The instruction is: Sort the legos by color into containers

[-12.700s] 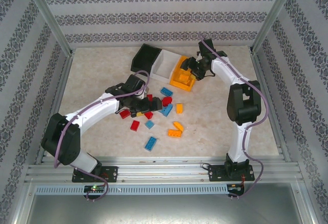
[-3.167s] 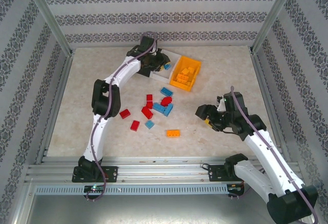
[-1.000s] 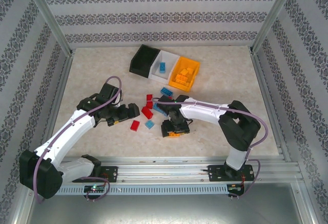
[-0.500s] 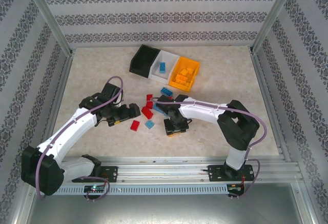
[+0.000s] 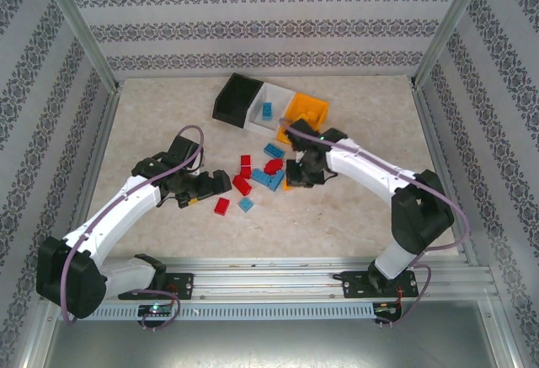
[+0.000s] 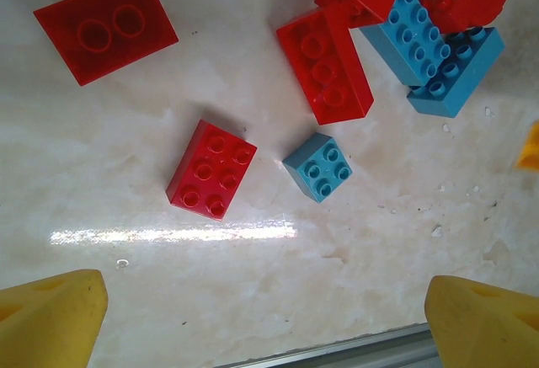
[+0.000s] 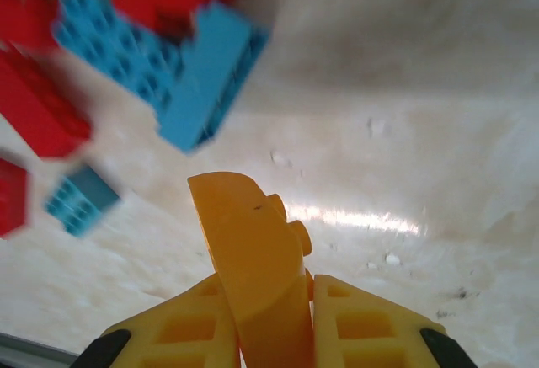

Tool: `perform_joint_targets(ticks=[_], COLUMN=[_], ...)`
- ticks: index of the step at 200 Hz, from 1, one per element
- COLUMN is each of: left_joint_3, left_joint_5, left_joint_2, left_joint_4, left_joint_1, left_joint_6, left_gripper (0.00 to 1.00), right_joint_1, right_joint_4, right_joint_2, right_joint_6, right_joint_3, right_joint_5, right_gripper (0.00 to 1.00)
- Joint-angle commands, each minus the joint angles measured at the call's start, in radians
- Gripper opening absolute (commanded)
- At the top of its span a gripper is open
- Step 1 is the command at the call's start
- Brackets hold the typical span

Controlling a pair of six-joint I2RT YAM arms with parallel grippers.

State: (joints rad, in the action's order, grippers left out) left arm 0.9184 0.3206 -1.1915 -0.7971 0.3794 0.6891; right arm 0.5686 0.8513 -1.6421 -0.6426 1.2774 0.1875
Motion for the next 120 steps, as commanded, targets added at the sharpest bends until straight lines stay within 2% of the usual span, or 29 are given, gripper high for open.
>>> perform_joint_targets(ticks=[1, 22, 48, 100, 120], left_joint_3=[0.012, 0.021, 0.022, -0.004, -0.018], left_joint_5=[0.02, 0.013, 0.012, -0.037, -0.046], left_joint_2=[-0.002, 0.003, 0.01, 0.006, -0.006], left_joint_4=[-0.014, -0.051, -0.089, -0.173, -0.182], left_joint_1=[-0.005, 0.005, 0.033, 0.064, 0.067], left_joint_6=[0.0, -0.02, -0.023, -0.04, -0.053], left_gripper=[0.97, 0.97, 0.97, 0.93, 0.9], right_joint_1=[-0.125, -0.227, -0.304, -0.346, -0.351], right_joint_4=[-0.04, -0.061, -0.067, -0.014, 0.038], right_joint_2=[0.018, -0.059, -0.205, -0.468, -0.541], right_joint_6=[0.013, 0.007, -0.007, -0.005, 0.001], right_joint_3=[0.088, 0.205, 0.37, 0.716, 0.835], right_joint_5=[0.089, 0.113, 0.143, 0.158, 0.148], right_gripper=[0.17, 0.17, 0.17, 0.21, 0.32])
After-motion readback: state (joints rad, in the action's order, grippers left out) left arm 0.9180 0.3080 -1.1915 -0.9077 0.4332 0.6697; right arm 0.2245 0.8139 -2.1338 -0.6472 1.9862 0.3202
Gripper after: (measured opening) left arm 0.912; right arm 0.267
